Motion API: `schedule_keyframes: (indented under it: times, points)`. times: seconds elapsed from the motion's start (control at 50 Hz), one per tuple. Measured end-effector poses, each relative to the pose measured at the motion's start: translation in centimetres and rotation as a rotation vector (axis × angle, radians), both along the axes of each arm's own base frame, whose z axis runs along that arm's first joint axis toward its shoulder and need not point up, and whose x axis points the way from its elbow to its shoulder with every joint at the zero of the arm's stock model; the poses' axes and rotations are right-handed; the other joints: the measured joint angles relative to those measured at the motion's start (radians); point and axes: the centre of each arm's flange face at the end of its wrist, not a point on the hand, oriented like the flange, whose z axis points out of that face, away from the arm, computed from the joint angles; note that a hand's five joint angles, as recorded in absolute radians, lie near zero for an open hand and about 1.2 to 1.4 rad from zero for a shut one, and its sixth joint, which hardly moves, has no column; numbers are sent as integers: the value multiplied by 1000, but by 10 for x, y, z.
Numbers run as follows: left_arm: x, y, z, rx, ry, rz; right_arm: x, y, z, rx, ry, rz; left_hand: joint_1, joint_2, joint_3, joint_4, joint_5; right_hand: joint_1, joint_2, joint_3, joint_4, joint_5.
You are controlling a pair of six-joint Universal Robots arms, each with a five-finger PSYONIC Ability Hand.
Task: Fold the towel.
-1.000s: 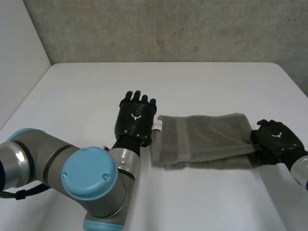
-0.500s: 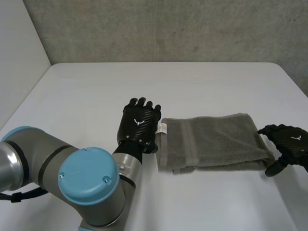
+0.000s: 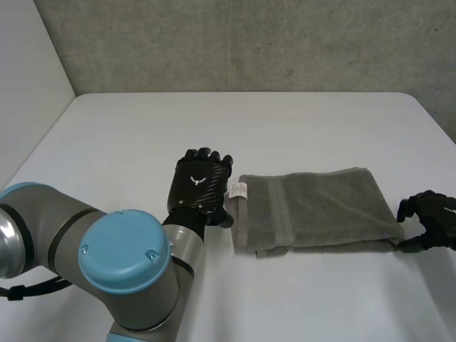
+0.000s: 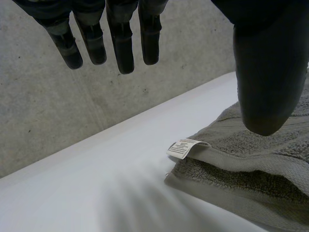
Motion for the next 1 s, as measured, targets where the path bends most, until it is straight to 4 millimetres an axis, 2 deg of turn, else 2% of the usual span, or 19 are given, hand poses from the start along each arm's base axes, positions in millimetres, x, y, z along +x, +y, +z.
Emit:
schedule_keyframes:
  times: [0.26, 0.34, 0.38, 0.42, 0.66, 0.78, 1.0]
  points:
    - [0, -1, -1, 1, -3, 2, 5, 0, -2, 20, -48, -4, 0, 0, 0, 0, -1, 9, 9, 0, 0, 10]
    - [0, -1, -2, 1, -3, 2, 6, -1, -1, 11, -53, 0, 0, 0, 0, 0, -1, 257, 254, 0, 0, 234]
    - [0, -2, -2, 2, -3, 3, 7, -2, 0, -3, -50, 3, 0, 0, 0, 0, -1, 471, 493, 0, 0, 449]
    - [0, -2, -2, 2, -4, 3, 7, -4, 0, -15, -45, 2, 0, 0, 0, 0, -1, 555, 612, 0, 0, 575]
    - [2, -5, -2, 3, -3, 13, 4, -8, 12, -92, 2, 14, 0, 0, 0, 0, -5, 568, 663, 0, 0, 621]
    - [3, -6, -2, 4, -3, 19, 22, -1, 26, -146, 23, 103, 0, 0, 0, 0, -6, 573, 663, 0, 0, 632]
    - [4, -7, -2, 4, -3, 22, 92, 23, 59, -301, 50, 375, -1, -1, 0, 0, -8, 578, 663, 0, 0, 635]
